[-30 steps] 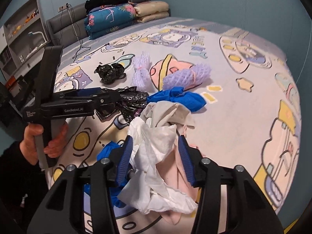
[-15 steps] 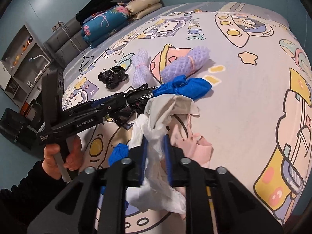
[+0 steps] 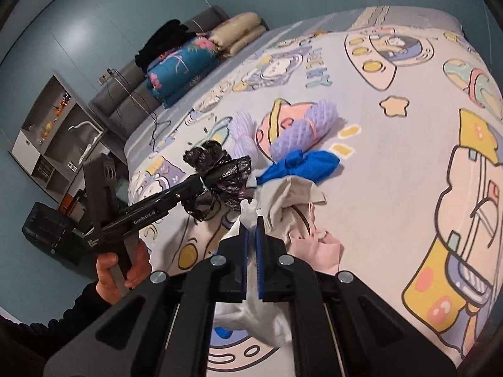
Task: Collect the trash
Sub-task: 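Carry black bag and tissue to the yellow bin and release both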
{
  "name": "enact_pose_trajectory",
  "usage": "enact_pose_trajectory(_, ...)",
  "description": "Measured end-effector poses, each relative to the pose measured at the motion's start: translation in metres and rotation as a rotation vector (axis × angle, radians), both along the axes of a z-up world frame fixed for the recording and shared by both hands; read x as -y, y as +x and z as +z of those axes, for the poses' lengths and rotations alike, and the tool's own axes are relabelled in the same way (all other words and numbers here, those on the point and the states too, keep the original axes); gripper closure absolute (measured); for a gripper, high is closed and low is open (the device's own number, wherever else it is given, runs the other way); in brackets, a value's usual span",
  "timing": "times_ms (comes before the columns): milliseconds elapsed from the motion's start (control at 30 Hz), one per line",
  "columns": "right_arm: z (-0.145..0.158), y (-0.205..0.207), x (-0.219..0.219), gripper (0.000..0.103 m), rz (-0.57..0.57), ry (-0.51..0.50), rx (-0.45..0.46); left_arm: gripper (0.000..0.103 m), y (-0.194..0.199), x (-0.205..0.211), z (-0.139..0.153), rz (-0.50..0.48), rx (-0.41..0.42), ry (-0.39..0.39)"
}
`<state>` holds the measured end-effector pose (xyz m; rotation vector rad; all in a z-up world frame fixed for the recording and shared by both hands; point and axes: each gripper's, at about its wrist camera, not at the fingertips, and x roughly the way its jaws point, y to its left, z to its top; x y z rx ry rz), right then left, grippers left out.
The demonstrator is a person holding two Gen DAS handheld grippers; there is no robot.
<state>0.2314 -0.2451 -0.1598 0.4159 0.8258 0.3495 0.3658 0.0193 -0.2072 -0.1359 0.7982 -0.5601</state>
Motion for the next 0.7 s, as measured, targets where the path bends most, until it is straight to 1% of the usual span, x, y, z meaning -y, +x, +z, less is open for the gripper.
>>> enact_pose_trajectory(300, 0.034, -0.028, 0.008, 0.1, -0.003, 0.023, 0.091, 0.064, -0.029, -0.013, 0.032, 0.034, 0.049, -0.029)
enact_pose_trajectory(700, 0.073, -0.075, 0.017, 0.1, -0.019, 0.004, 0.186, 0.064, -0.074, -0.026, 0.076, 0.086, 0.12, -0.035)
